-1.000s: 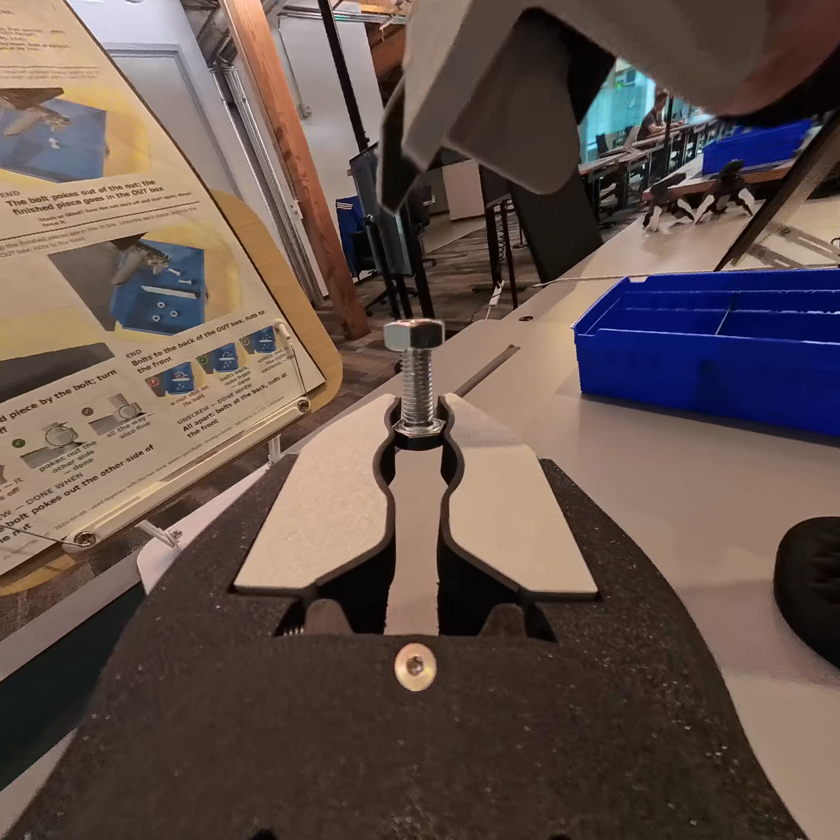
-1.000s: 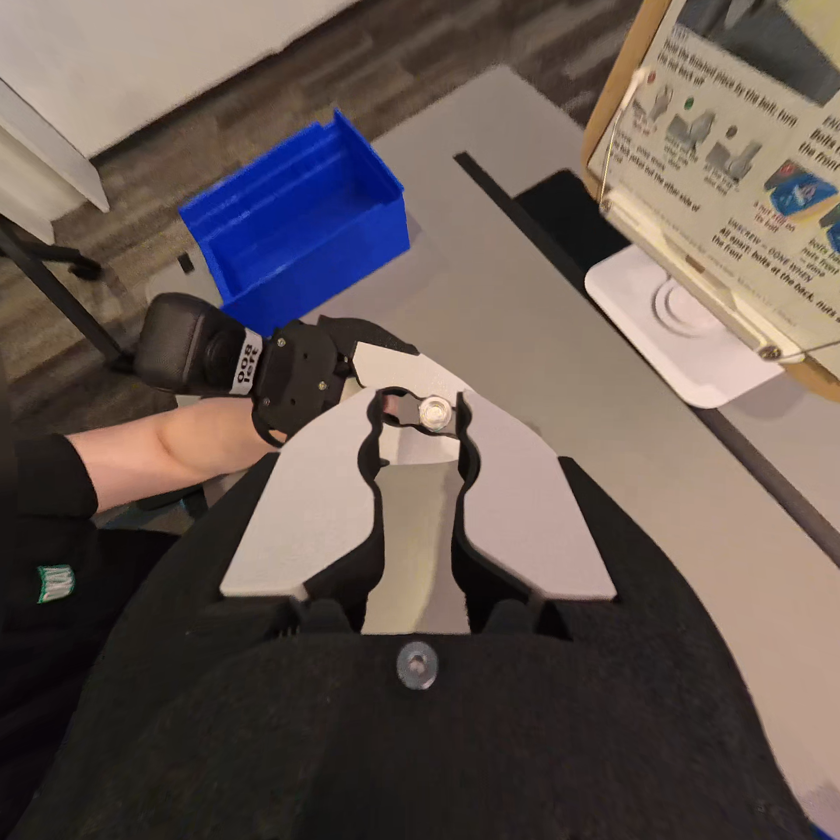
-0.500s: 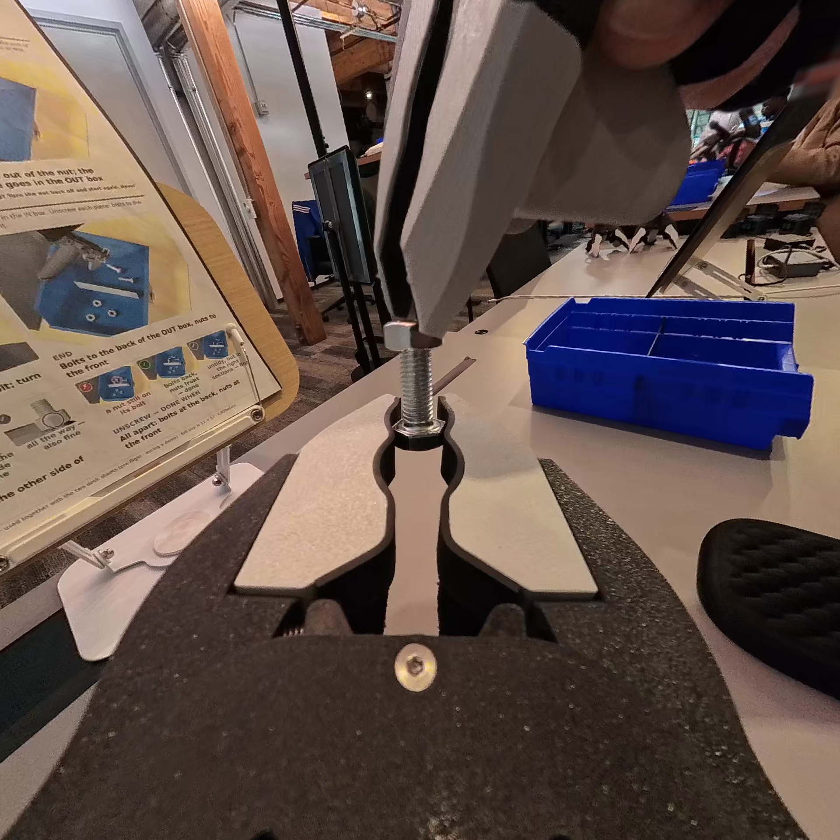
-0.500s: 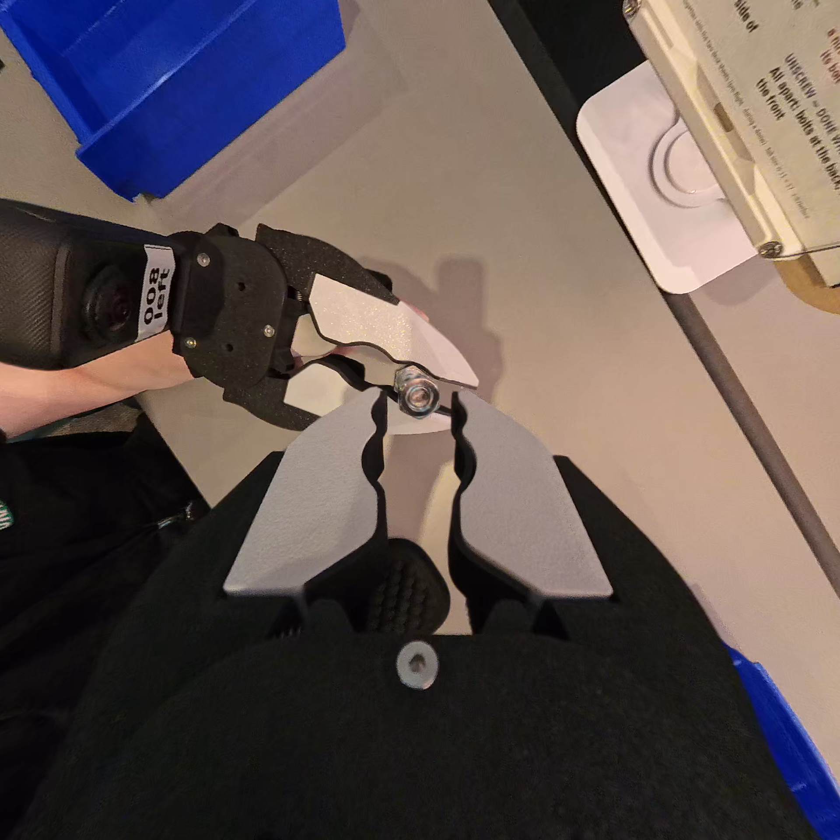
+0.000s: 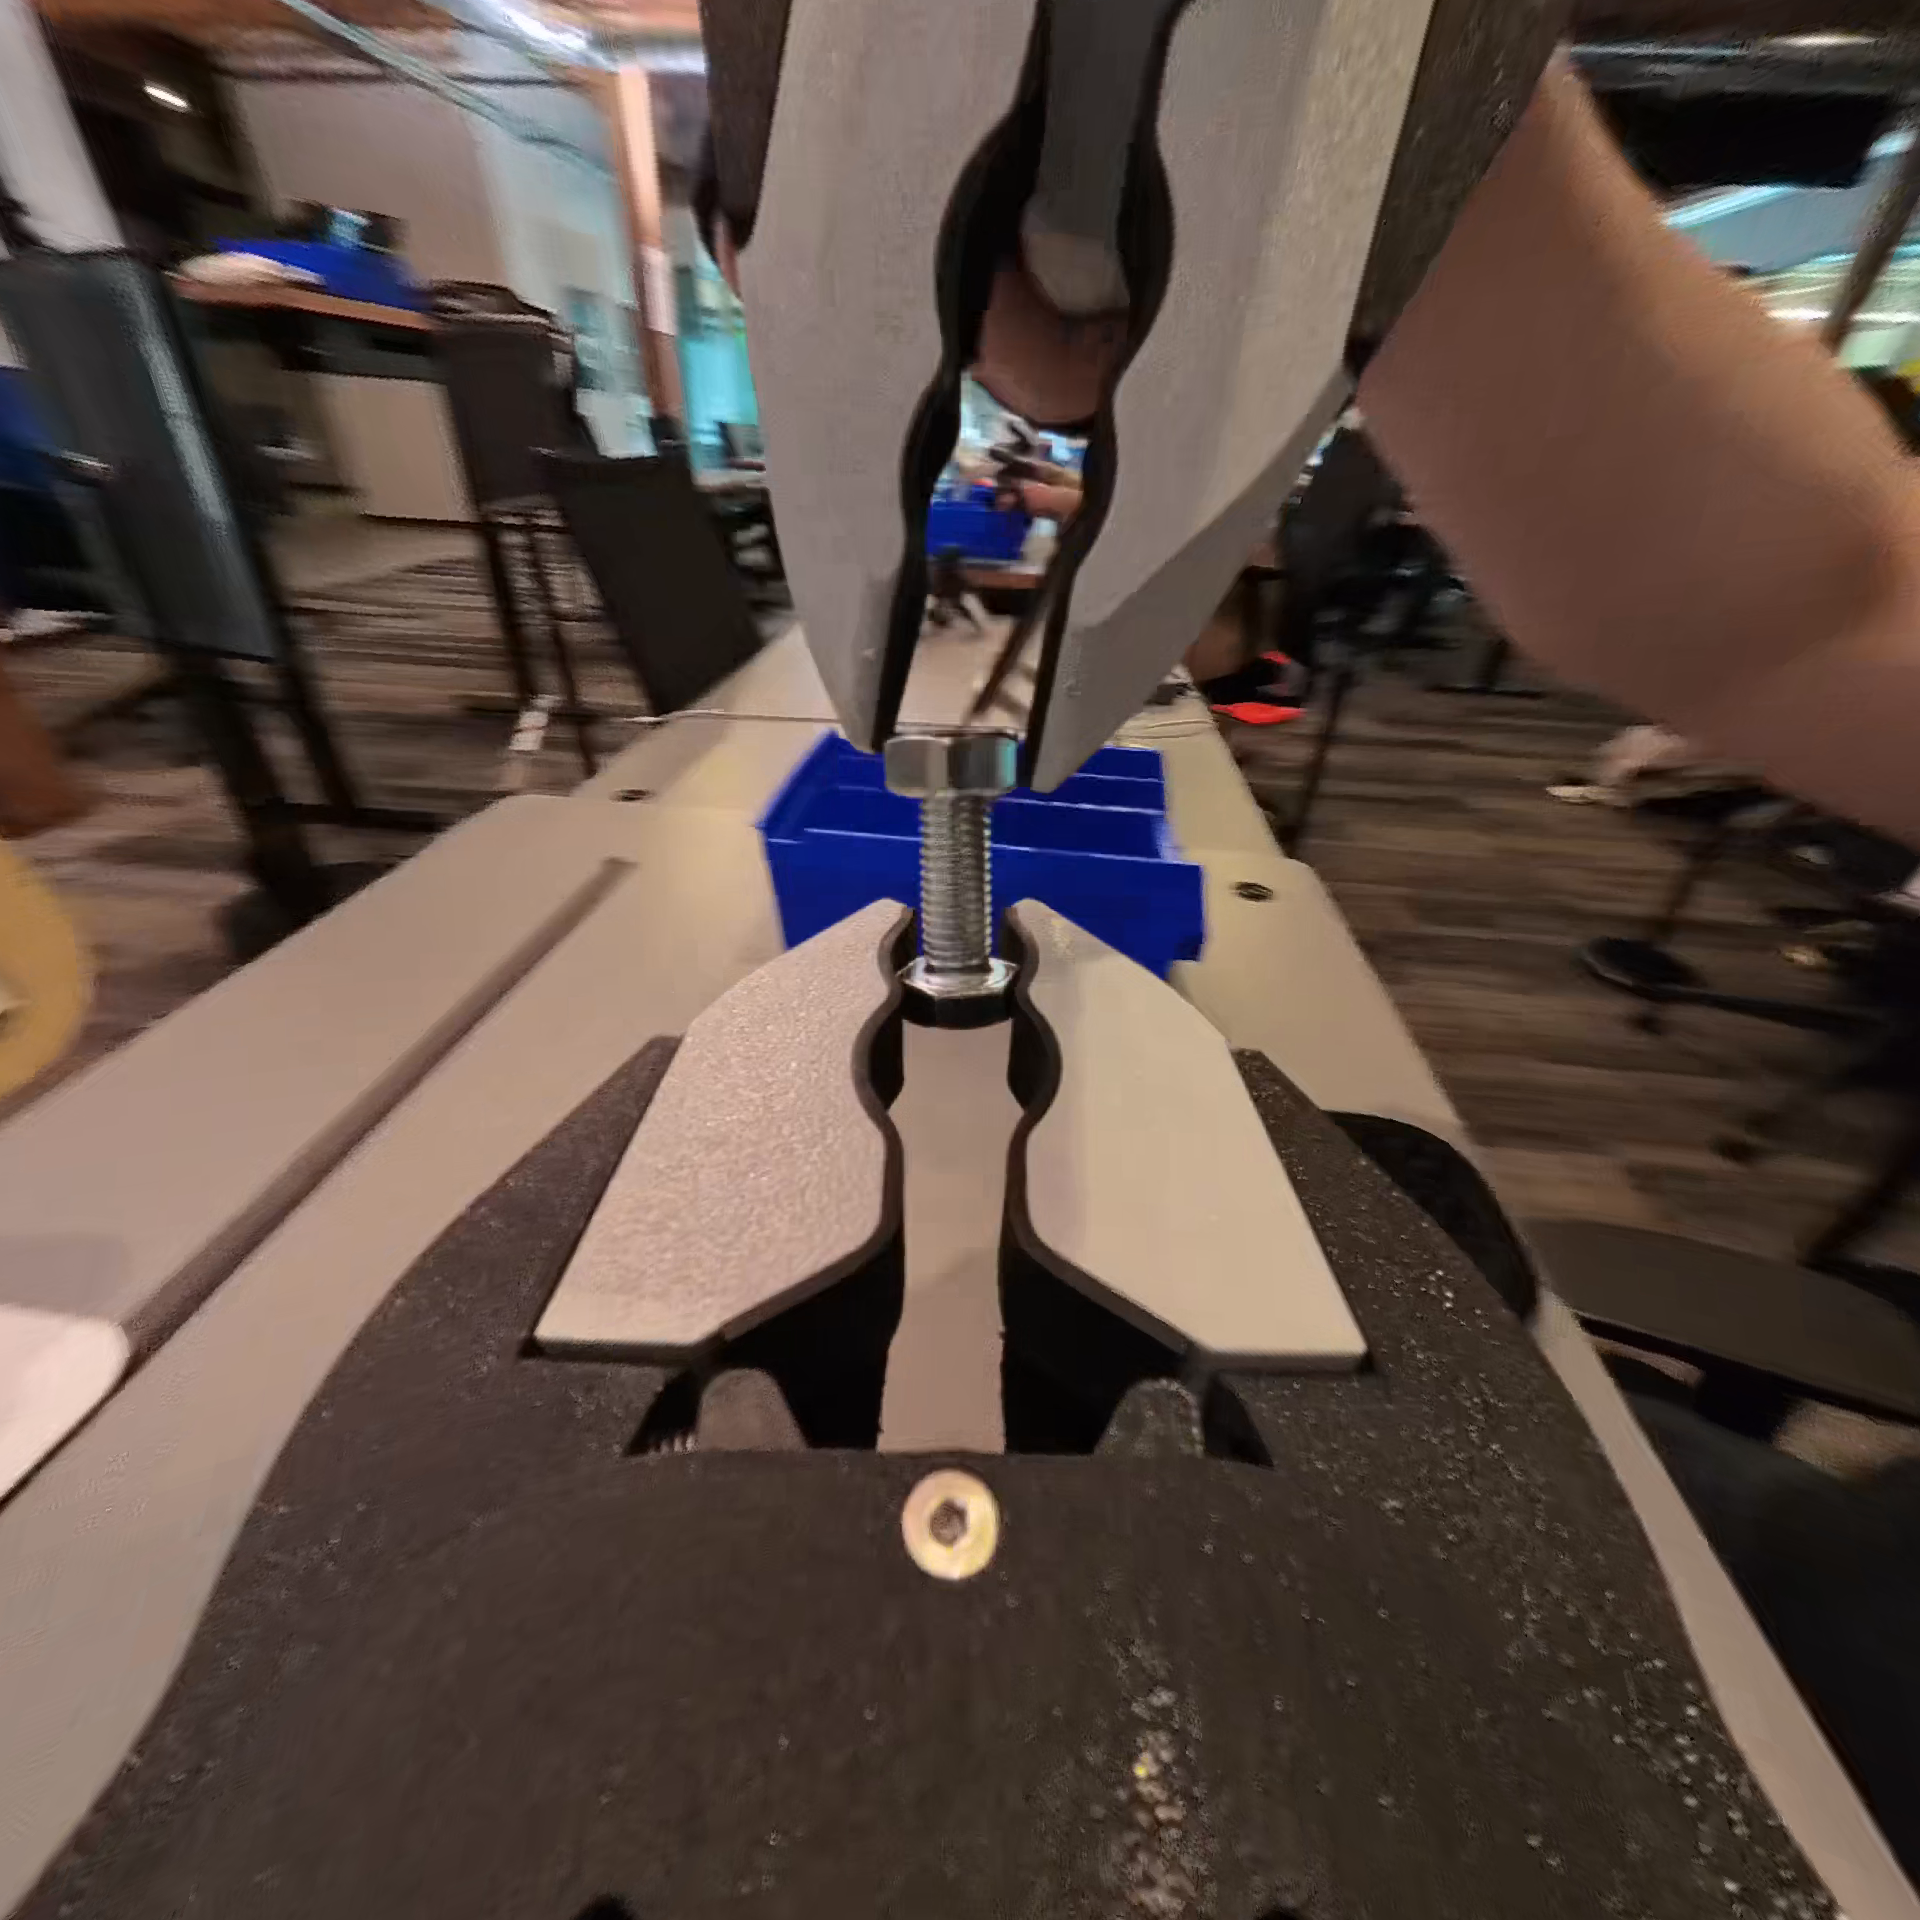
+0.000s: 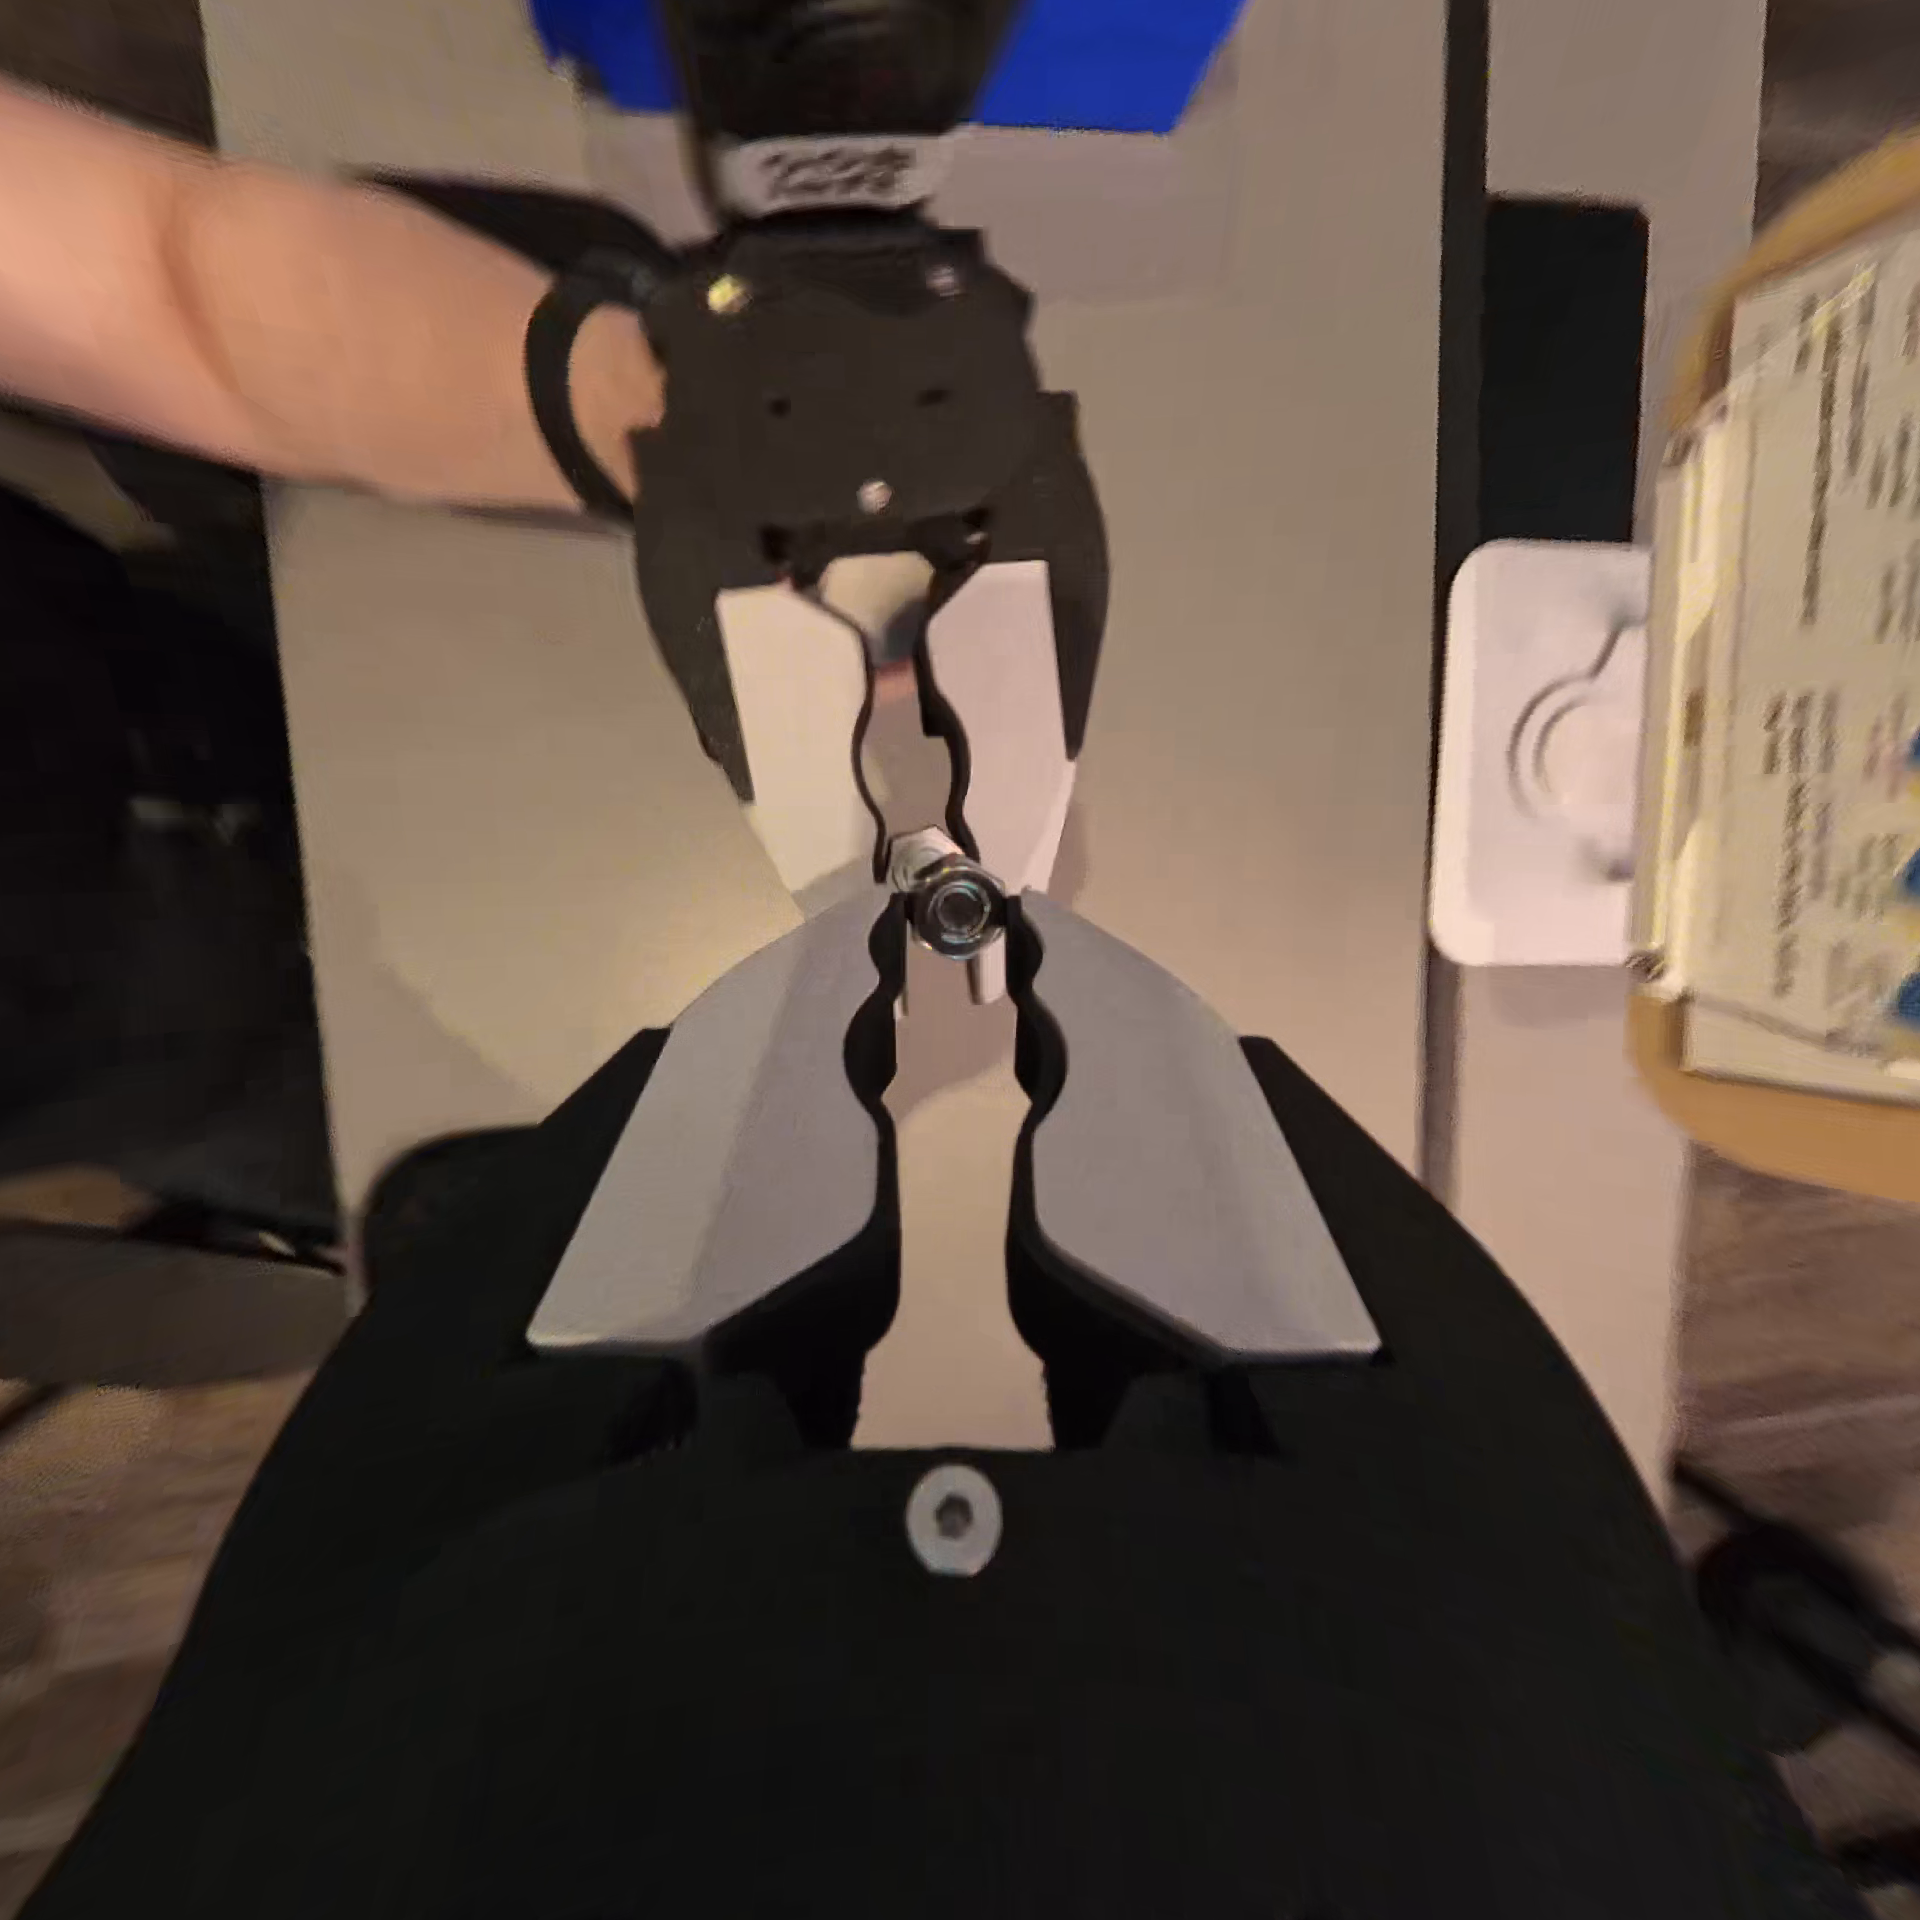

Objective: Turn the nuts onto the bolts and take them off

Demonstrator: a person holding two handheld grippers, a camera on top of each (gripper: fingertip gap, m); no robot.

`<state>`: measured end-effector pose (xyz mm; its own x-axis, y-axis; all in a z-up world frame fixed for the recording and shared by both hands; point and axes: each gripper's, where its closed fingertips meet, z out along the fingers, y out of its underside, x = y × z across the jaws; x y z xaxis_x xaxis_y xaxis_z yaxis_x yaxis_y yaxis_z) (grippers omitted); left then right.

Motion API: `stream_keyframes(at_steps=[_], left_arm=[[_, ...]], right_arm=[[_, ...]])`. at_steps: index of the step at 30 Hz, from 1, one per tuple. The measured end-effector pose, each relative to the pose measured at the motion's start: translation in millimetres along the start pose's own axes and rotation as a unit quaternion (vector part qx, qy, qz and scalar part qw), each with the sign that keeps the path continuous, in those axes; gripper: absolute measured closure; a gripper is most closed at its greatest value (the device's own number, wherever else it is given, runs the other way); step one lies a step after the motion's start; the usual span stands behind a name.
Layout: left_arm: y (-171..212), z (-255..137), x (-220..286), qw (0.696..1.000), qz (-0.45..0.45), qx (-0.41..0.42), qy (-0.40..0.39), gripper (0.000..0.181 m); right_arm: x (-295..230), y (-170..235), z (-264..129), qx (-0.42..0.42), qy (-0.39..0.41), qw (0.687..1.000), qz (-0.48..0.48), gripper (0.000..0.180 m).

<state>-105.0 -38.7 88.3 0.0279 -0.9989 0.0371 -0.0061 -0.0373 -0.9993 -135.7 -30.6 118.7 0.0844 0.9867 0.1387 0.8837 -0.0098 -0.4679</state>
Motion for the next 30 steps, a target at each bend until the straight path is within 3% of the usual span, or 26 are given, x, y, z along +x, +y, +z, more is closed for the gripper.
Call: stream_keyframes(at_steps=[4, 8, 13, 17, 19, 23, 30], left_arm=[[7.1, 0.2, 24.7, 0.996, -0.01, -0.028, 0.085, 0.166], [5.1, 4.7, 23.3, 0.997, 0.001, -0.014, 0.072, 0.166], [-2.6, 2.8, 8.3, 1.0, 0.012, 0.009, 0.016, 0.166], [-11.3, -4.5, -18.8, 0.995, 0.028, 0.026, -0.091, 0.166], [-13.4, -6.2, -23.6, 0.992, 0.033, 0.026, -0.116, 0.166], [-12.6, -5.4, -23.1, 0.992, 0.036, 0.018, -0.122, 0.166], [-13.2, -4.6, -20.2, 0.993, 0.03, 0.019, -0.111, 0.166]], right_arm=[[-19.9, 5.6, -0.8, -0.001, -0.022, 0.996, -0.089, 0.162], [-22.0, 7.7, -2.9, 0.008, -0.016, 0.995, -0.098, 0.162], [-10.5, -4.5, -12.6, 0.052, 0.006, 0.999, -0.011, 0.145], [18.4, -6.8, -25.5, 0.045, 0.089, 0.983, 0.153, 0.141], [19.5, -13.8, -25.1, 0.057, 0.09, 0.972, 0.209, 0.142], [22.8, -10.8, -18.7, 0.006, 0.119, 0.97, 0.212, 0.142], [13.8, -4.2, -8.4, -0.045, 0.087, 0.975, 0.199, 0.152]])
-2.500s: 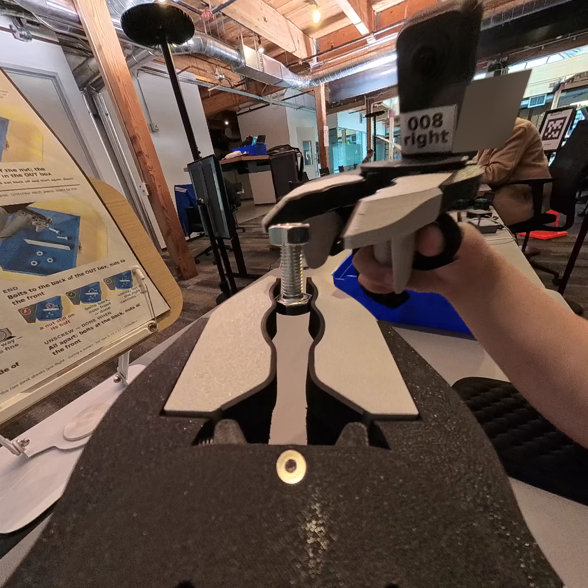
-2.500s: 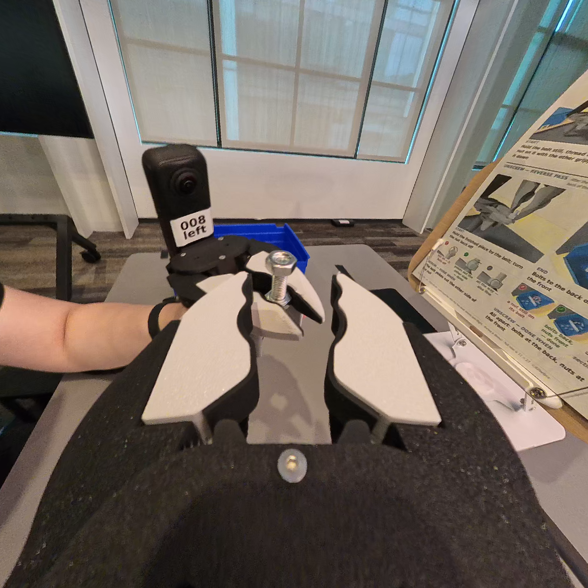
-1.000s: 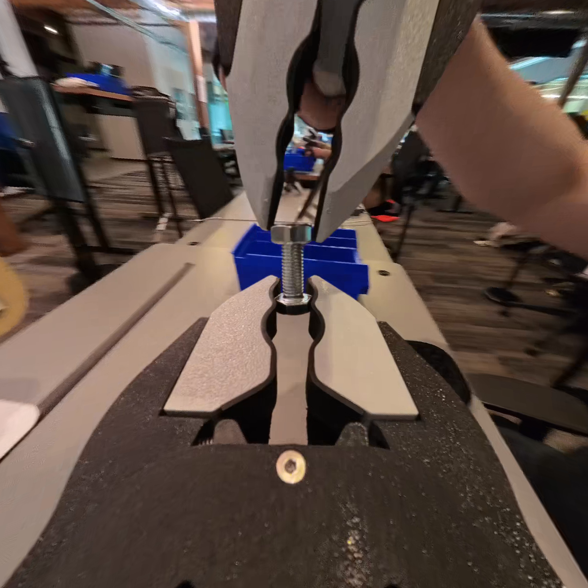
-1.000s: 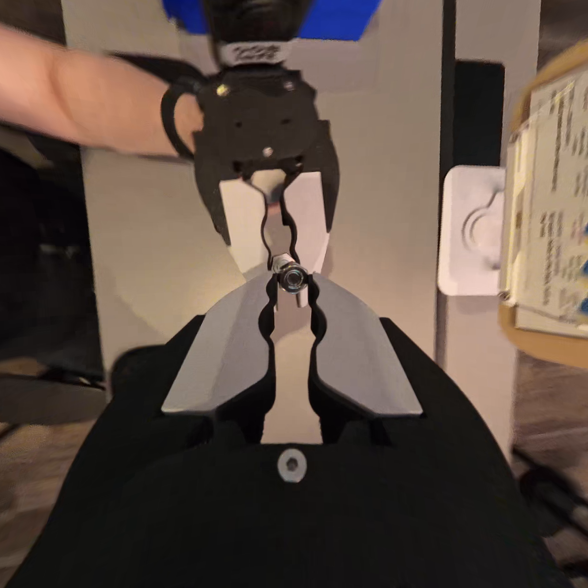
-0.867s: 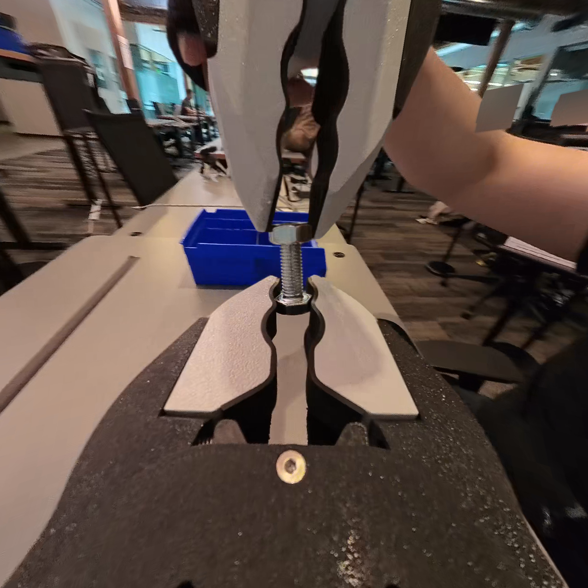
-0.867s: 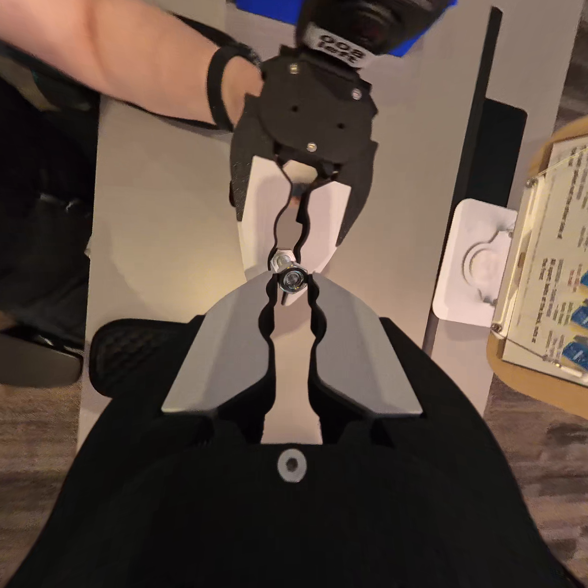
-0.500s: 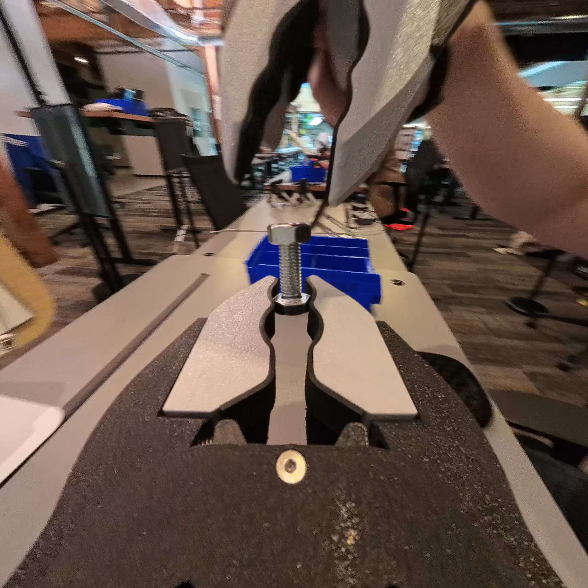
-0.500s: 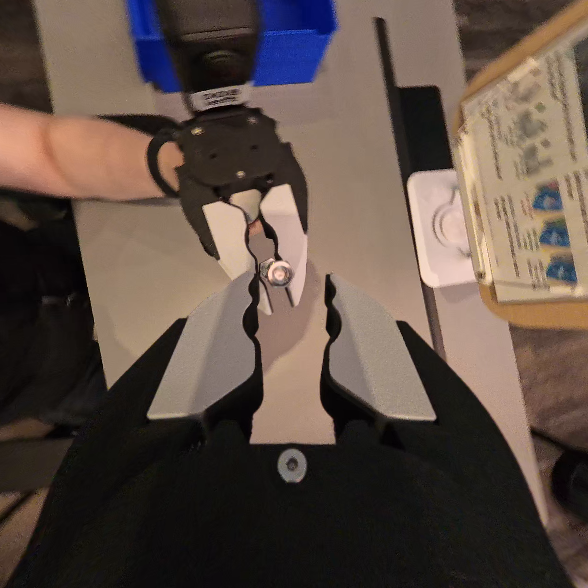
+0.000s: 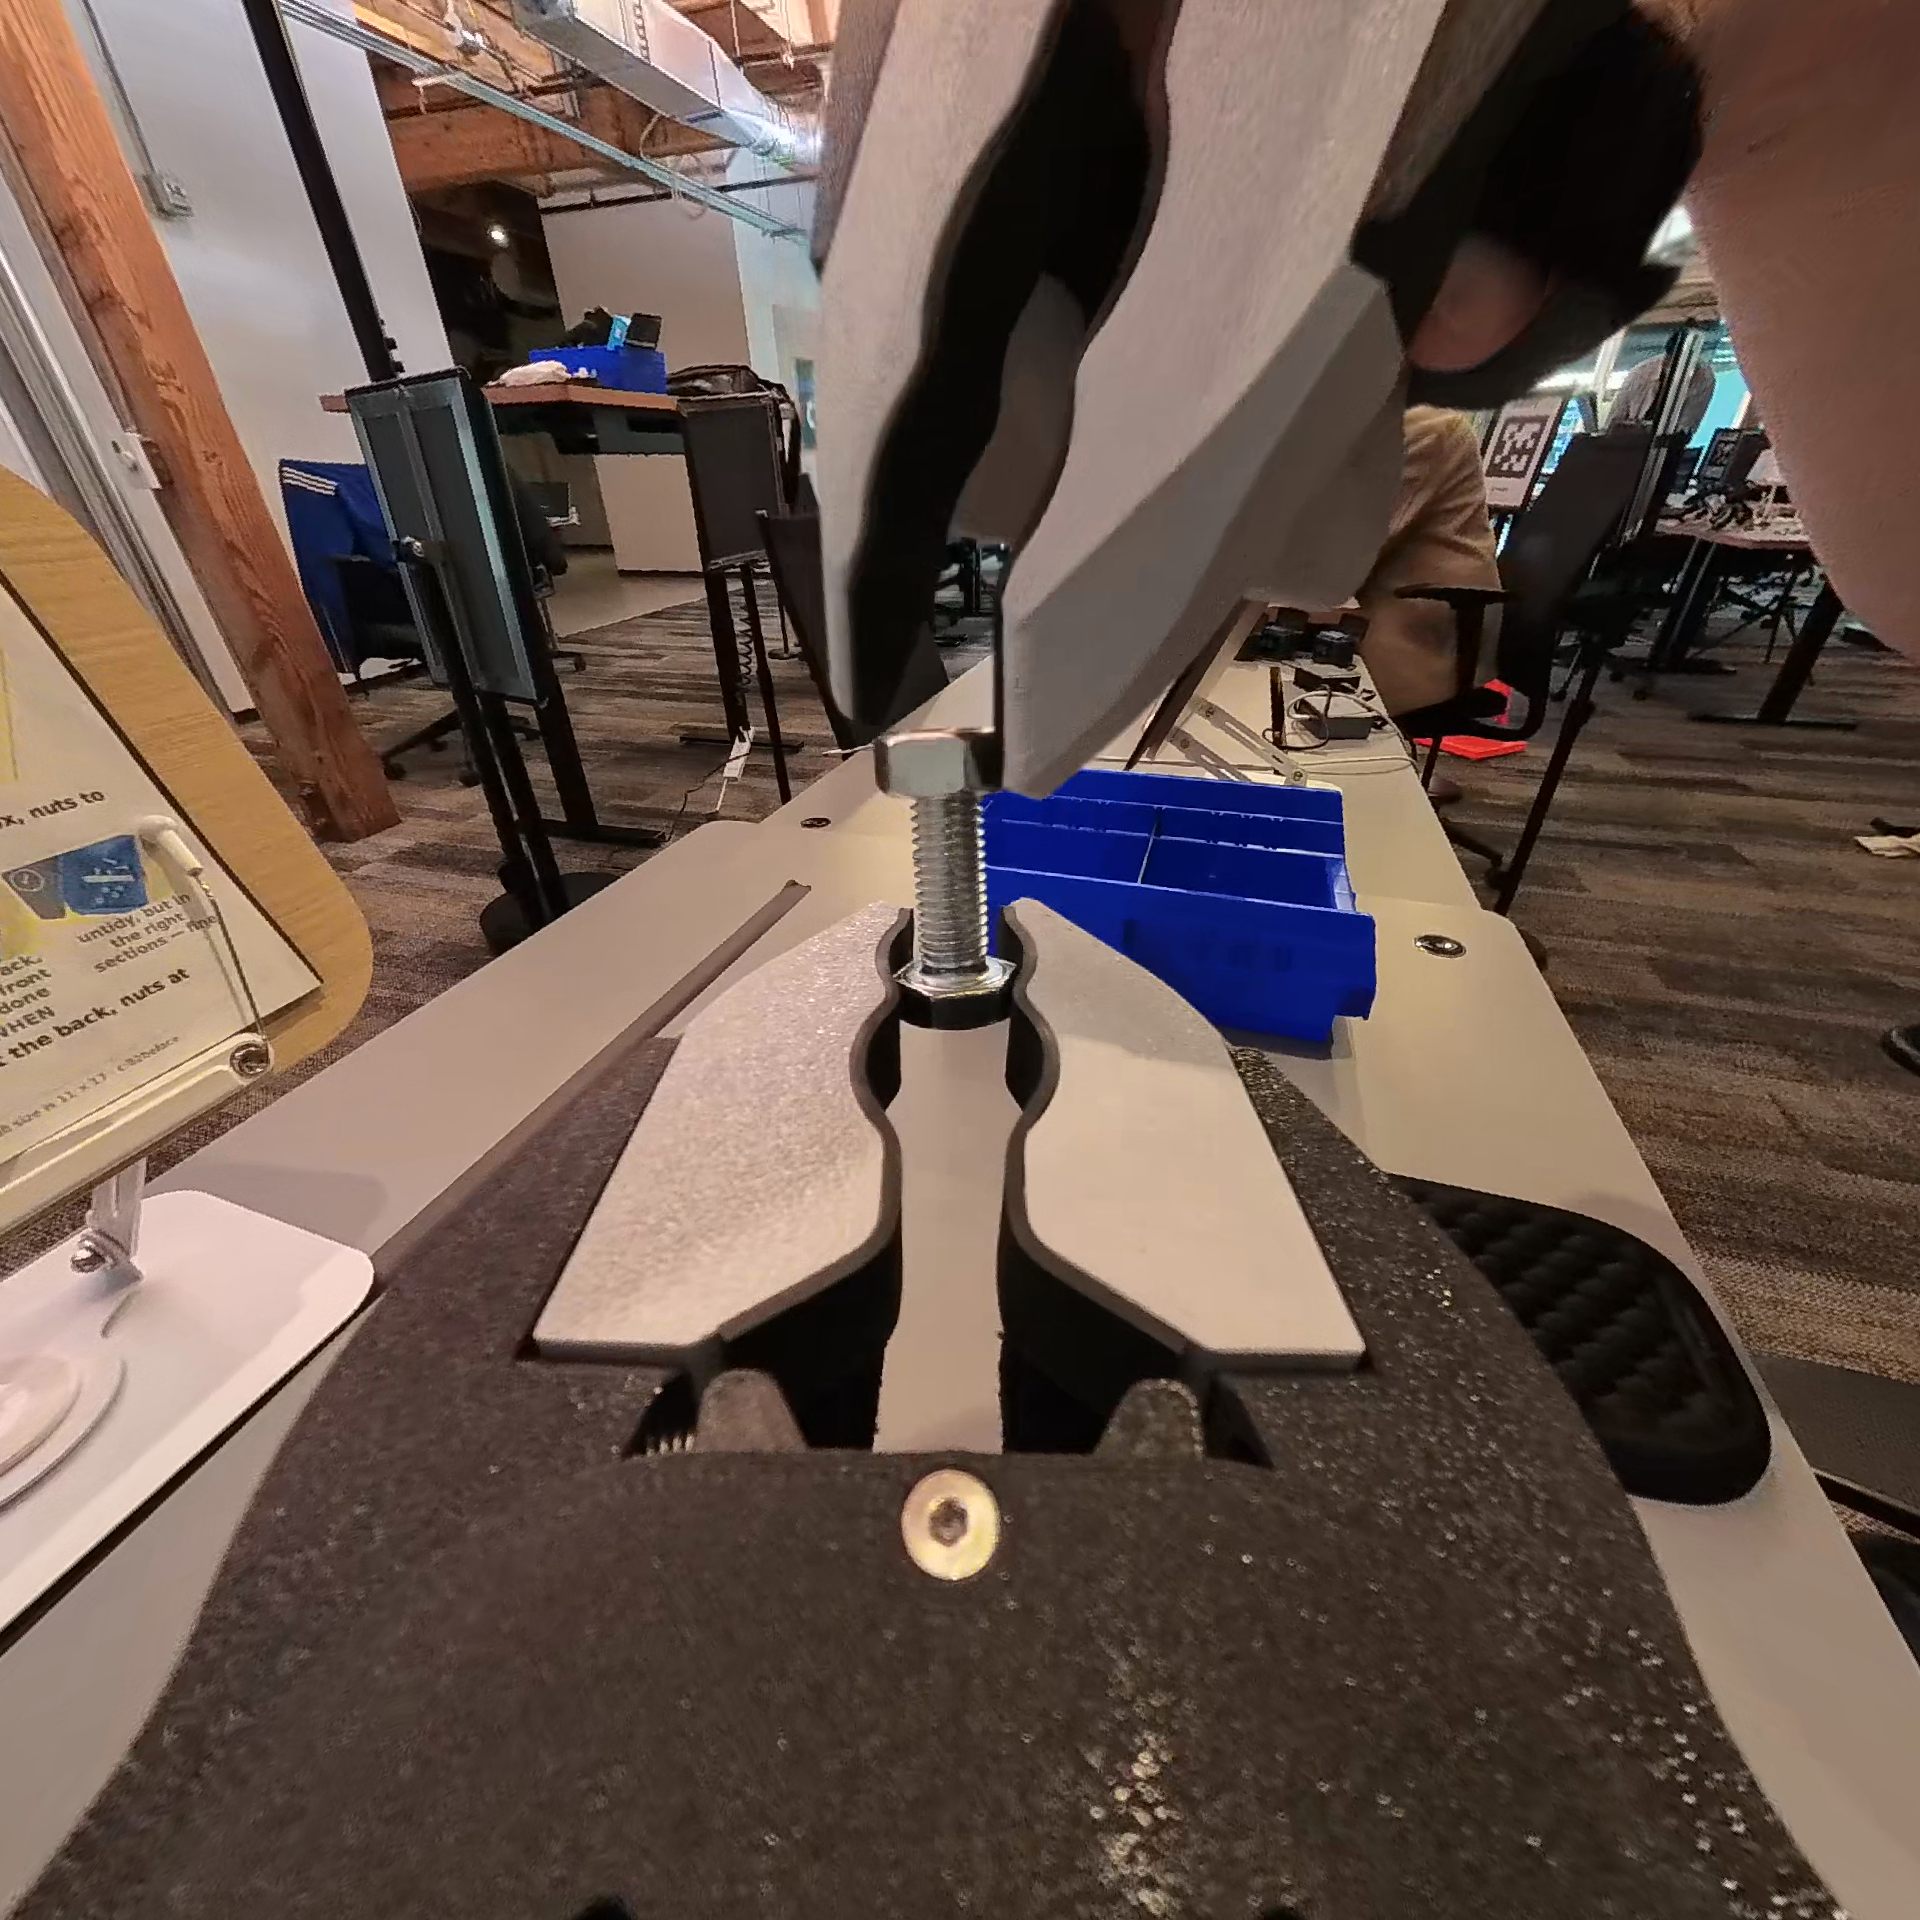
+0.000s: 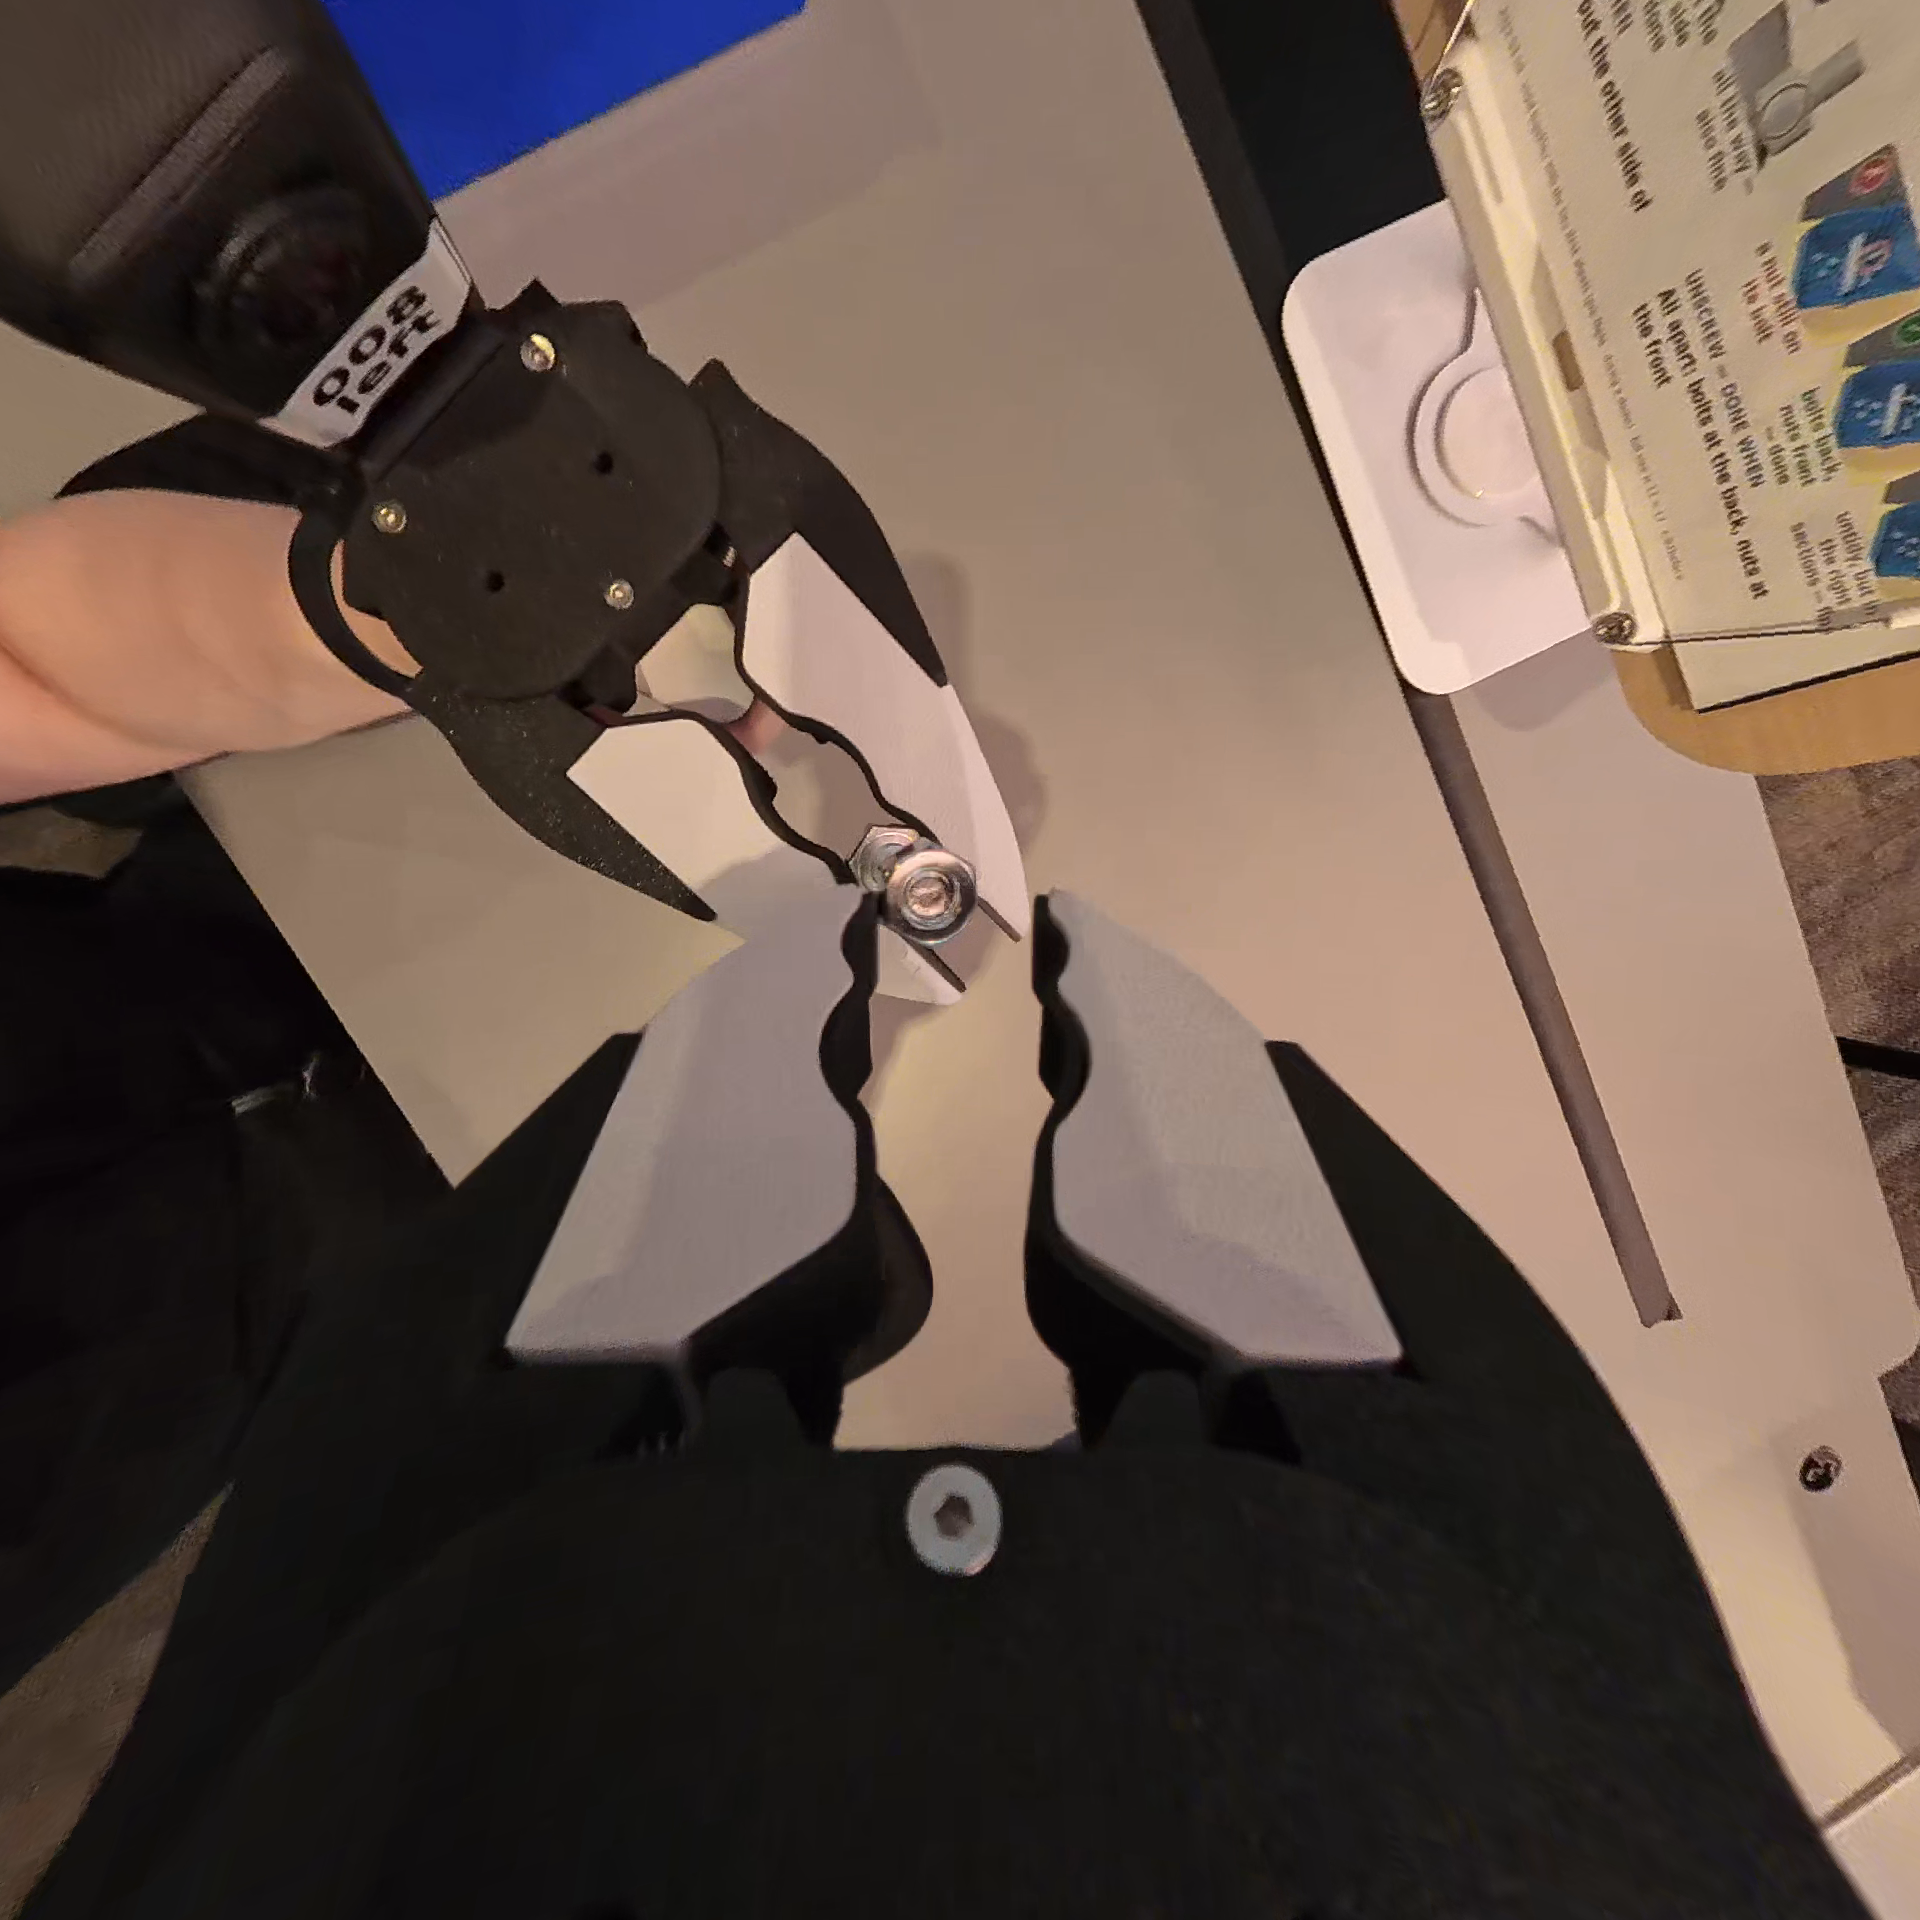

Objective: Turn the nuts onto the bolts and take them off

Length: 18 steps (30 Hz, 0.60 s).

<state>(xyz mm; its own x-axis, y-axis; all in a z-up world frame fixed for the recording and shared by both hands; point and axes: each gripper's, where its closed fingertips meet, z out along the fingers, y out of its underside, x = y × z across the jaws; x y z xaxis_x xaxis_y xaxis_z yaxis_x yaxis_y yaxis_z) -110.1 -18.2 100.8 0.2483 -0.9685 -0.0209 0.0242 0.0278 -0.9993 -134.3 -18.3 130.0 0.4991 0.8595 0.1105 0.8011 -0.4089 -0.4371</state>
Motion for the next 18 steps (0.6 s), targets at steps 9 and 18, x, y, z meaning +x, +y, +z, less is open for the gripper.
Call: stream_keyframes(at_steps=[9, 18], left_arm=[[-1.5, -2.8, 17.8, 0.997, -0.023, -0.005, 0.077, 0.166], [1.2, -18.0, 76.0, 0.951, -0.085, -0.03, 0.296, 0.165]], right_arm=[[-13.5, 3.9, -3.1, 0.01, -0.047, 0.996, -0.077, 0.162], [-47.4, 25.9, -13.2, 0.056, -0.083, 0.93, -0.354, 0.162]])
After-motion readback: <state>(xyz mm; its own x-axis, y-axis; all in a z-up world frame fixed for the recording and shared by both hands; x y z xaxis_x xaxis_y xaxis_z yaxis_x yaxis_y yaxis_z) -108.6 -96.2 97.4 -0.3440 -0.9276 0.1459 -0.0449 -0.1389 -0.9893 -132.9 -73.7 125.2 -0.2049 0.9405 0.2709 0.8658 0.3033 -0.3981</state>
